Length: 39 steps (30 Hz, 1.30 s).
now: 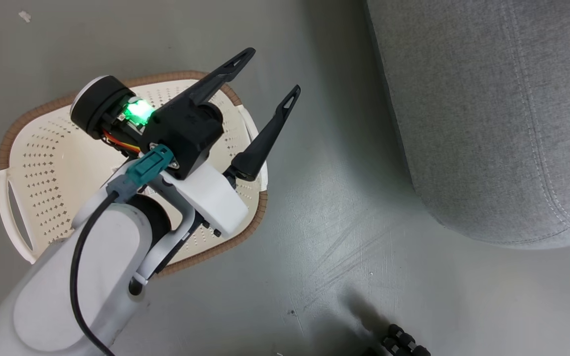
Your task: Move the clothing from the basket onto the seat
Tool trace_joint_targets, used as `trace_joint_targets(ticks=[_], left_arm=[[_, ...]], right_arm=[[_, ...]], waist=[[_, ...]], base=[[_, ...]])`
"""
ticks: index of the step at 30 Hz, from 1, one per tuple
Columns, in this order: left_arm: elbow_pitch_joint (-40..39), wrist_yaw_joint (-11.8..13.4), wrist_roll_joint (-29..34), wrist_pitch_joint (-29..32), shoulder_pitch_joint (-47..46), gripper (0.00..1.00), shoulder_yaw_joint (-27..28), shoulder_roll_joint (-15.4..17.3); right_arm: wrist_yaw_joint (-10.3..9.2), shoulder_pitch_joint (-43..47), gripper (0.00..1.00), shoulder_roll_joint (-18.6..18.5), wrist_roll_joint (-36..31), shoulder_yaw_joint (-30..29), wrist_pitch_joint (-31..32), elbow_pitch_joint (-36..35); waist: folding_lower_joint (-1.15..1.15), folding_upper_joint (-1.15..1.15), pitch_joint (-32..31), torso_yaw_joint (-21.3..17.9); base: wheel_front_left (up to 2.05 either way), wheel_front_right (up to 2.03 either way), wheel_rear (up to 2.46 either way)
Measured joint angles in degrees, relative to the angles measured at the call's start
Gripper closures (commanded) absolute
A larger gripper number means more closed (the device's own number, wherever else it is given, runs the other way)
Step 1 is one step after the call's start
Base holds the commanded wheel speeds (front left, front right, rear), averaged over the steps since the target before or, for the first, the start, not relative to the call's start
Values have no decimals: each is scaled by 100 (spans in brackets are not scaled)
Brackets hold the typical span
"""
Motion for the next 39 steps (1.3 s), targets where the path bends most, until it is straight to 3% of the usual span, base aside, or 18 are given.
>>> trace_joint_targets(ticks=[10,22,39], left_arm=[[129,0,-8,-267,23,0,99,0],[305,58,-109,-709,321,0,336,-30],[604,735,-366,-1580,1337,0,1180,-91]], right_arm=[[0,596,0,457,-197,-174,-293,-205],[0,1111,0,1017,-193,90,-508,-620],[0,1775,0,1393,-170,1070,-577,-743]], waist=[[0,0,-267,-31],[0,0,-704,8],[0,0,-1438,369]], base=[[0,0,0],[0,0,0],[0,0,0]])
